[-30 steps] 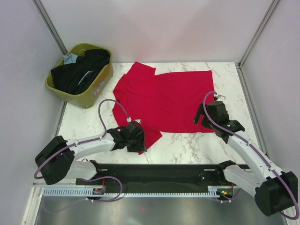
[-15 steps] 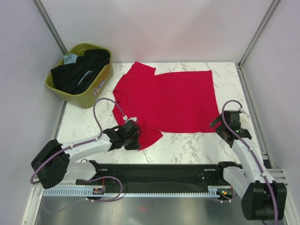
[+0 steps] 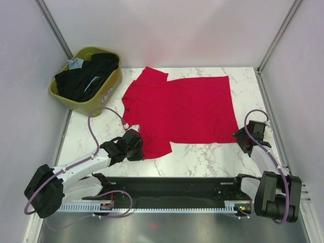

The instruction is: Fold and stack the t-shirts

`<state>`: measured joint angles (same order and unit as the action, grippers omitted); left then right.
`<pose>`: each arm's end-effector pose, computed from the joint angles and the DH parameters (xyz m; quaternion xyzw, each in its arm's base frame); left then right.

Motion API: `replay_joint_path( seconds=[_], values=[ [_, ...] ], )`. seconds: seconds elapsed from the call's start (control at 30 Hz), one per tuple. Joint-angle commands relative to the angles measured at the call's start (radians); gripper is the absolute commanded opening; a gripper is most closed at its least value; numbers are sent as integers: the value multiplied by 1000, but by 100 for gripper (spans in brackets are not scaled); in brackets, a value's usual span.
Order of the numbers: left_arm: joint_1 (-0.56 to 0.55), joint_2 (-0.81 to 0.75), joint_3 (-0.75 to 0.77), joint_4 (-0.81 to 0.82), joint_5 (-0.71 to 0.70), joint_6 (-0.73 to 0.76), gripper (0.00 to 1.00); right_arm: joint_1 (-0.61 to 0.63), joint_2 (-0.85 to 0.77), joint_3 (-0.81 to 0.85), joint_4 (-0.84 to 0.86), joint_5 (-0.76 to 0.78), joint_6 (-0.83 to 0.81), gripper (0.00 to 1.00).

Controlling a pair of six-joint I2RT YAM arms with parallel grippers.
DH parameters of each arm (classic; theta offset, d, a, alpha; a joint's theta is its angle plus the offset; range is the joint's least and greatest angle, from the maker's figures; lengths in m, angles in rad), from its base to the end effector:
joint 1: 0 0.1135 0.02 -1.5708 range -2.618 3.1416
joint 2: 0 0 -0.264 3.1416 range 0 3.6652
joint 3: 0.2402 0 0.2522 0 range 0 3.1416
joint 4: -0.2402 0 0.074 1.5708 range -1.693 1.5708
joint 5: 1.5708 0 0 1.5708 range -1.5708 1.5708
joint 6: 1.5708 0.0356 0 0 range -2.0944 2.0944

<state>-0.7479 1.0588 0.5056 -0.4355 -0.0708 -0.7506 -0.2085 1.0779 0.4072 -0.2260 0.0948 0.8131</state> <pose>0.1416 -0.1279 0.1745 -0.0114 0.9573 -0.1705 0.2331 0.1877 -0.0432 0.1553 0.4745 0.8147 0.0557 0.3287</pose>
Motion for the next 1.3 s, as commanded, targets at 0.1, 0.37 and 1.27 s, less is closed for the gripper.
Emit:
replay_joint_path(
  seconds=[0.1, 0.37, 1.27],
  values=[
    [10, -33, -7, -5, 5, 43, 2, -19, 39, -21, 42, -29, -5, 54],
    [15, -36, 4, -8, -4, 48, 2, -19, -4, -53, 70, -64, -23, 27],
    [7, -247, 333, -445, 97, 16, 2, -19, -443, 123, -368, -118, -112, 0]
  ],
)
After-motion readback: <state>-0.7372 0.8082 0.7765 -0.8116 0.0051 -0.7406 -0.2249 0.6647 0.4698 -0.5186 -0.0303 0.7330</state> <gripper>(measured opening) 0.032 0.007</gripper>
